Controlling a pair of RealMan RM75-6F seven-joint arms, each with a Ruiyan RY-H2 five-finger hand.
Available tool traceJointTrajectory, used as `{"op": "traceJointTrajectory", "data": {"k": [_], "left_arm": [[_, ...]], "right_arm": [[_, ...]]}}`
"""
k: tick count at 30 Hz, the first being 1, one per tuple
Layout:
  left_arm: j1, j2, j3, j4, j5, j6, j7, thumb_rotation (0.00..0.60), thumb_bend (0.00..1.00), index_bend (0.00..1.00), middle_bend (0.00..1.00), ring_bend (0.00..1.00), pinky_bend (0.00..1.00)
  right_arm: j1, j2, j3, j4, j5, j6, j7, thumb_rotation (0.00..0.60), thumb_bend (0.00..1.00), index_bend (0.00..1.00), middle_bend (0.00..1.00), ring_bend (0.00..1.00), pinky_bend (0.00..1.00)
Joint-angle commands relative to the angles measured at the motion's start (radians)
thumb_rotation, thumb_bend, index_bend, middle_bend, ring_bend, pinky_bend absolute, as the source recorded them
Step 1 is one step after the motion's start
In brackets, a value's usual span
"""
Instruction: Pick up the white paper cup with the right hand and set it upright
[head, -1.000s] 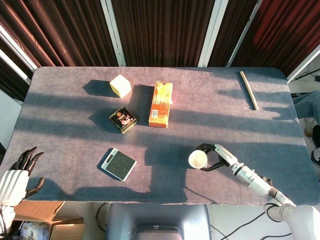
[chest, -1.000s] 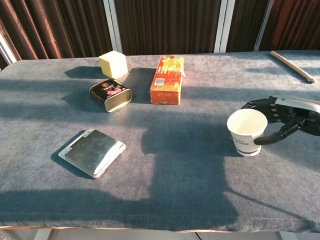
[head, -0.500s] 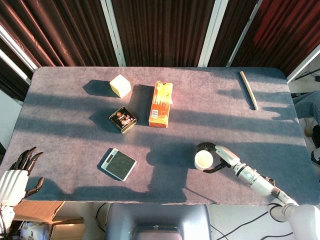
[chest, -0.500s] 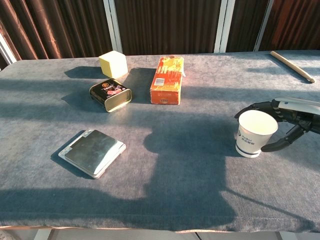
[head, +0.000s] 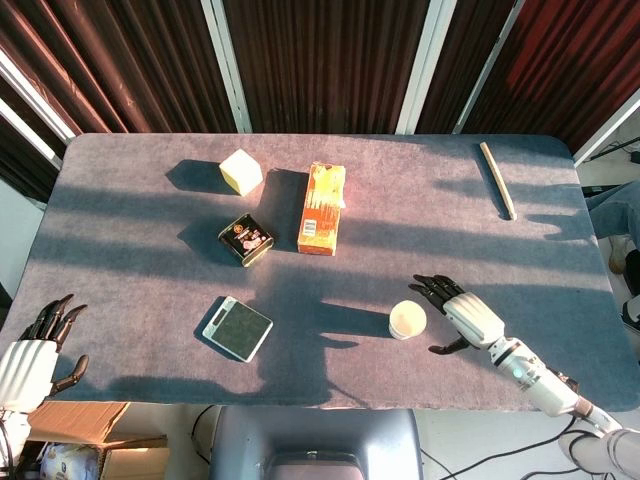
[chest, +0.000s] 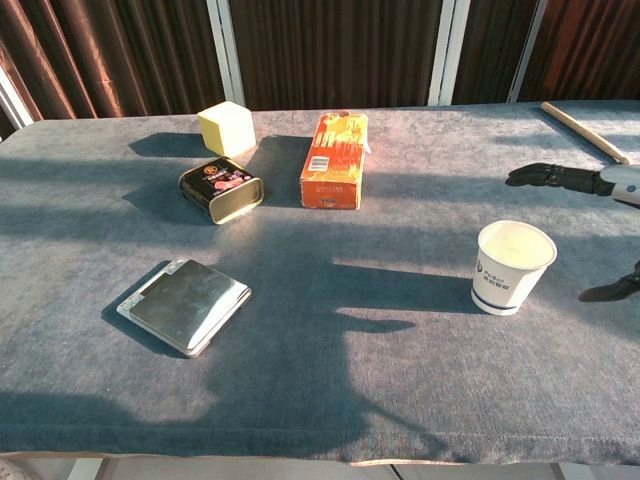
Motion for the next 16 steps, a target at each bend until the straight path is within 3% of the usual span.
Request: {"op": "traceJointTrajectory", "data": {"k": [1, 7, 16], "left_arm": [[0.002, 0.0, 0.0, -0.001, 0.002, 0.005, -0.001, 0.6, 0.38, 0.15, 0.02, 0.0, 0.28], [0.003, 0.0, 0.0, 0.0, 0.003, 0.007, -0.001, 0.6, 0.38, 0.15, 0.02, 0.0, 0.28], [0.003, -0.004, -0.001, 0.0, 0.001, 0.008, 0.009, 0.6, 0.38, 0.15, 0.02, 0.0, 0.28]], "right_arm": [[-0.179, 0.134, 0.086, -0.405, 0.152, 0.2, -0.556, 0.6, 0.27, 0.0, 0.0, 0.0, 0.02], [-0.251, 0.104, 0.12, -0.439, 0.191, 0.284, -0.678, 0.6, 0.26, 0.0, 0.0, 0.0, 0.08], [-0.272, 0.101, 0.152, -0.444, 0.231, 0.252, -0.707, 0.6, 0.27, 0.0, 0.0, 0.0, 0.09]]}}
